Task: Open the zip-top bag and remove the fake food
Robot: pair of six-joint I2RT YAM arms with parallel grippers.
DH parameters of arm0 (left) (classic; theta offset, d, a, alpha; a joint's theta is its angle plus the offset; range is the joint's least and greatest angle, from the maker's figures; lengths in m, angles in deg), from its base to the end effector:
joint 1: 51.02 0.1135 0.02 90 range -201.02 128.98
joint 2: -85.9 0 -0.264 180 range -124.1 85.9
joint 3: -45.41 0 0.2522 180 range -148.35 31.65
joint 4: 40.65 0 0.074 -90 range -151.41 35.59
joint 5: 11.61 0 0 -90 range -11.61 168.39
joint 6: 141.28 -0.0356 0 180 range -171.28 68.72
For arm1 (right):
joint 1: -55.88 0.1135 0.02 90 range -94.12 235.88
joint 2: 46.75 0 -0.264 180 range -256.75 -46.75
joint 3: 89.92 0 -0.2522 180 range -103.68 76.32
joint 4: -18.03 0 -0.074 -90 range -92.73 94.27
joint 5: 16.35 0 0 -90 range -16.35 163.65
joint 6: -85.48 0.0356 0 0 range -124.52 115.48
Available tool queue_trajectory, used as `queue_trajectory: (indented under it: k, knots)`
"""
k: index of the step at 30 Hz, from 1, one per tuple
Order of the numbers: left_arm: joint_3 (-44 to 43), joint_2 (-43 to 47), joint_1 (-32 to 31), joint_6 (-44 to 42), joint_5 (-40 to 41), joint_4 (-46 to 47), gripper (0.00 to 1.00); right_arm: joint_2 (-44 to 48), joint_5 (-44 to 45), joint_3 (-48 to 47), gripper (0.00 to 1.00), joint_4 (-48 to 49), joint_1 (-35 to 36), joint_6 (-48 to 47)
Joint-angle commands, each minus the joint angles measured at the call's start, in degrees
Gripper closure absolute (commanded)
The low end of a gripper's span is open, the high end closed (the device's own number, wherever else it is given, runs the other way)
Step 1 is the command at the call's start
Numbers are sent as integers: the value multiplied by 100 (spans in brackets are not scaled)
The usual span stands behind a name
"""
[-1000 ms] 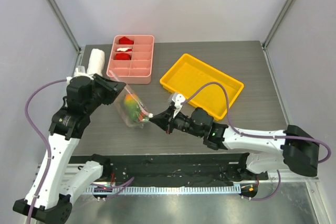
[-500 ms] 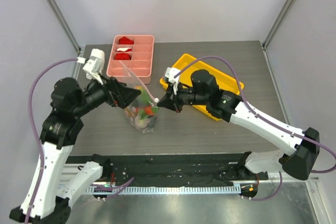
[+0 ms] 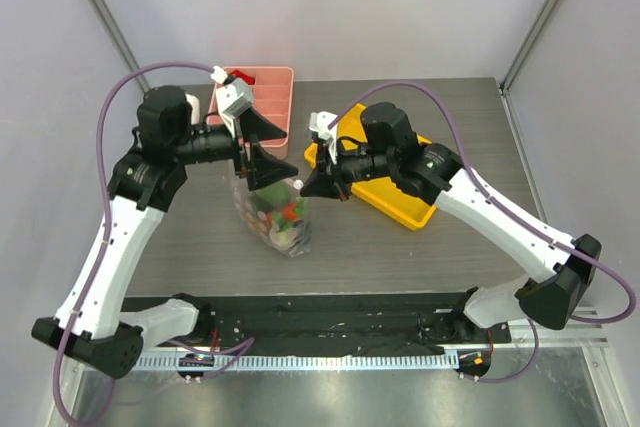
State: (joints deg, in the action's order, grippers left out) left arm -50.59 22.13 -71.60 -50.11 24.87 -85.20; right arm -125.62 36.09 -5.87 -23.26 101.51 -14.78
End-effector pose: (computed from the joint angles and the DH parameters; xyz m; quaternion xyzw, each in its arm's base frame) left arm 0.1862 -0.1005 0.4645 0.3956 0.6379 -0.4501 0.4838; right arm 0.1966 0.2320 0.4047 -0.5270 0.6203 0.4137 0.4078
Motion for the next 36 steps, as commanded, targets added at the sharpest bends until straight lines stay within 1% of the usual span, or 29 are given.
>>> queue_trajectory:
  k: [1,2,4,5,6,7,8,9,10,11,12,13,15,18,19,20,21,22,23,24,25,26,27,28,29,30,32,34,36]
  knots:
    - [-712,-548,-8,-949,-870,-672,10,-137,-392,-455,99,-104,-97,-143]
    - [-758,-732,-8,-1039,-914,-1109,11,-146,-401,-551,99,-104,-141,-151]
    - [-645,-777,-8,-953,-967,-1044,12,-172,-506,-701,99,-112,-308,-195]
    - [-436,-786,-16,-769,-1072,-965,12,-199,-559,-771,99,-121,-361,-204]
    - [-181,-752,-25,-585,-1212,-721,14,-268,-759,-911,99,-173,-492,-213]
    - [21,-708,-43,-470,-1205,-536,19,-304,-883,-991,99,-217,-580,-230]
    - [250,-646,-69,-242,-1179,-160,20,-339,-902,-1131,99,-331,-599,-283]
    - [835,-541,-113,256,-1144,262,21,-400,-946,-1193,99,-376,-607,-318]
    - [1076,-358,-139,505,-1039,1058,24,-436,-972,-1246,99,-411,-608,-345]
    - [1235,-286,-157,577,-847,1205,27,-462,-972,-1342,99,-446,-616,-345]
    - [1349,-233,-166,586,-827,1259,31,-515,-990,-1378,99,-455,-616,-328]
    - [1472,-180,-166,612,-784,1320,39,-533,-1016,-1413,99,-464,-616,-301]
    - [1526,-127,-166,648,-397,1295,48,-568,-1121,-1466,99,-464,-616,-240]
    - [1526,13,-166,762,33,1215,70,-577,-1201,-1388,98,-394,-616,-91]
    - [1526,66,-166,814,182,1215,97,-559,-1227,-1352,99,-376,-625,-47]
    - [1561,205,-166,1024,393,1198,100,-542,-1210,-1256,99,-324,-616,58]
    - [1622,294,-175,1078,612,1224,100,-516,-905,-1194,90,-280,-616,164]
    - [1667,373,-166,1131,719,1233,100,-463,-650,-1089,74,-192,-625,556]
    - [1789,478,-166,1296,807,1242,100,-254,-377,-775,46,70,-616,769]
    - [1877,662,-166,1411,947,1329,100,-121,-105,-537,41,290,-616,1006]
    - [1974,777,-166,1525,1192,1399,100,89,202,-247,36,596,-616,1713]
    - [2079,865,-166,1614,1264,1452,100,483,205,573,28,1670,-616,2086]
    - [2254,1005,-166,1806,1308,1548,100,687,84,990,25,2281,-616,2472]
    - [2360,1059,-175,1869,1265,1723,100,819,-309,1351,24,2887,-608,2746]
    - [2440,1103,-166,1948,1169,1821,100,916,-391,1894,24,3859,-616,3184]
    - [2545,1138,-175,2044,1142,1891,100,1048,-375,2057,24,4121,-608,3267]
    - [2590,1182,-166,2115,1194,1883,100,1067,-218,2120,25,4282,-599,3285]
    - [2564,1191,-166,2150,1256,1787,100,936,-278,2076,25,4422,-599,3355]
    - [2555,1209,-166,2177,1195,1760,100,804,-506,2032,27,4808,-555,3582]
